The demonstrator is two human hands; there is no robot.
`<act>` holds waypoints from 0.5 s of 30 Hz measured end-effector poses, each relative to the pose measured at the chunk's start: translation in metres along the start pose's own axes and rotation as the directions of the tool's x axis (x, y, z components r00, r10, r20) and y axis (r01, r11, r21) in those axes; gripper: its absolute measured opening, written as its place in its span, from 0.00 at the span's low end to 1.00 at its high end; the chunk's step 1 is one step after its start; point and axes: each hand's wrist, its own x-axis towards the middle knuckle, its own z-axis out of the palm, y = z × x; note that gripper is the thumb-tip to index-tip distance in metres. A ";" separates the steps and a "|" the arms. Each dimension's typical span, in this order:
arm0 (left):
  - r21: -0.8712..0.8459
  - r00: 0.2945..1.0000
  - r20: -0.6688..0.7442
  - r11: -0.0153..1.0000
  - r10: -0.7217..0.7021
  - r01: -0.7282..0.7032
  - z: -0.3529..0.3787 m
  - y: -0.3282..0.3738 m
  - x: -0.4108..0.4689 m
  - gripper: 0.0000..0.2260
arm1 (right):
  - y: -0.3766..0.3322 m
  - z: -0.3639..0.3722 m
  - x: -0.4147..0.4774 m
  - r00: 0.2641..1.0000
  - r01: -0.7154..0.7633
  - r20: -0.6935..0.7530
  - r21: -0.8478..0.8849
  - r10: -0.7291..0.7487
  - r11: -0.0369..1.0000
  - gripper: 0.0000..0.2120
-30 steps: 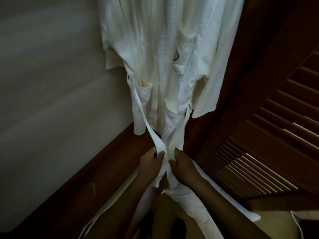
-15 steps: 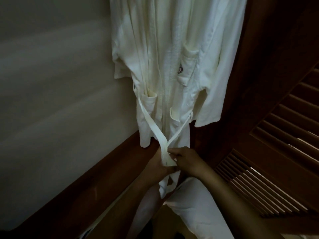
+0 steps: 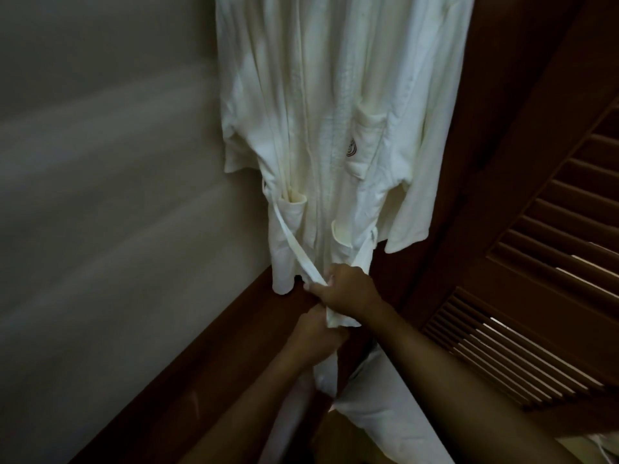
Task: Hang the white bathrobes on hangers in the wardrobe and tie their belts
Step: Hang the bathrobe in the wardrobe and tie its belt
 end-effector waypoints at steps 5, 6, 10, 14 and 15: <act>-0.091 0.997 -0.035 0.993 0.069 -0.072 -0.017 -0.026 -0.007 0.16 | 0.002 0.020 0.009 0.987 0.027 -0.160 -0.011 -0.029 1.000 0.11; -0.102 0.997 -0.049 0.992 0.064 -0.069 -0.021 -0.037 -0.006 0.14 | 0.001 0.020 0.008 0.981 0.036 -0.191 0.059 -0.024 0.998 0.11; -0.050 0.998 -0.061 0.999 0.000 -0.003 -0.033 -0.068 0.001 0.13 | -0.008 0.007 -0.002 0.975 0.055 -0.220 0.338 0.022 0.940 0.09; -0.089 1.000 0.024 0.996 0.008 -0.006 -0.038 -0.092 0.005 0.10 | -0.018 -0.012 -0.013 0.968 0.063 -0.235 0.567 0.088 0.821 0.10; -0.066 0.997 0.074 0.997 0.038 -0.034 -0.040 -0.098 0.007 0.08 | -0.020 -0.021 -0.015 0.963 0.062 -0.244 0.605 0.111 0.794 0.11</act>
